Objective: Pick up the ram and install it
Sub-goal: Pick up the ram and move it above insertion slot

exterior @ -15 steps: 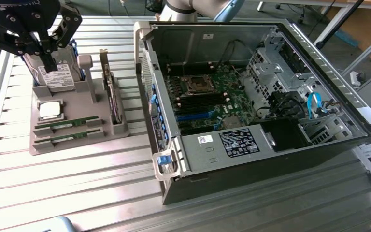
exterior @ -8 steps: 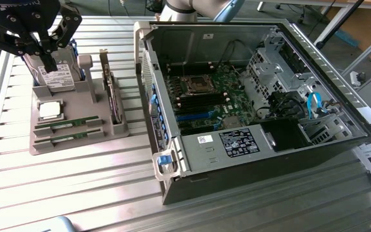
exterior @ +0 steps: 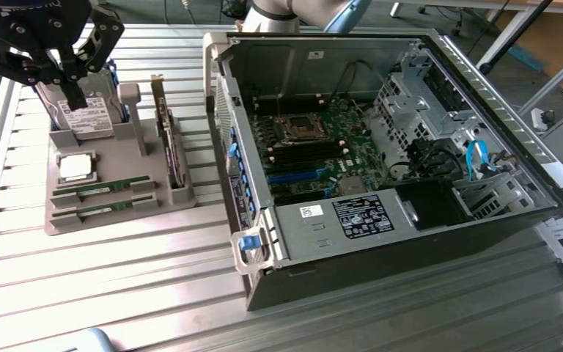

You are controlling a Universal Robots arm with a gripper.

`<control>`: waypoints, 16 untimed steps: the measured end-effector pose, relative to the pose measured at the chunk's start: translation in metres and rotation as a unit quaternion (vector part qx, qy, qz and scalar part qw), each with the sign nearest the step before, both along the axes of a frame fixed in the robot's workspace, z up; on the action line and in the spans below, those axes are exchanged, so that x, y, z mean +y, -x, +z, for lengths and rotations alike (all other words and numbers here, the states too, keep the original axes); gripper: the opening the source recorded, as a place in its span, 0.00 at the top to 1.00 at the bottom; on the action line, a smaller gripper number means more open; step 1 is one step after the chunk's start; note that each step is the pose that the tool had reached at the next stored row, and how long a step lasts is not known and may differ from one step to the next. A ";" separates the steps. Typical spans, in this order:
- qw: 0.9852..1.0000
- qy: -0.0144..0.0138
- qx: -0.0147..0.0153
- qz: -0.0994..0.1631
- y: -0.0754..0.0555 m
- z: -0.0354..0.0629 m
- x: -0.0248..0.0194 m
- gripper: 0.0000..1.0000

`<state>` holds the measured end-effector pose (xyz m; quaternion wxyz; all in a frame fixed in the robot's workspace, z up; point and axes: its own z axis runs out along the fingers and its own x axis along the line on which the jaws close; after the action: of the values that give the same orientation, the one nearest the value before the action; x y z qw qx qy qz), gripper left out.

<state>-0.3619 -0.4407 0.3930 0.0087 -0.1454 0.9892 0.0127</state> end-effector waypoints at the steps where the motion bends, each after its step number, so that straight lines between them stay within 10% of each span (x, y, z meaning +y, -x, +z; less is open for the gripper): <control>1: 1.000 0.000 0.000 0.003 0.000 0.0001 0.0000 0.89; 16: 1.000 0.002 0.000 0.025 0.000 0.0000 0.0000 0.89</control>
<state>-0.3618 -0.4408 0.3930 0.0081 -0.1704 0.9853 0.0110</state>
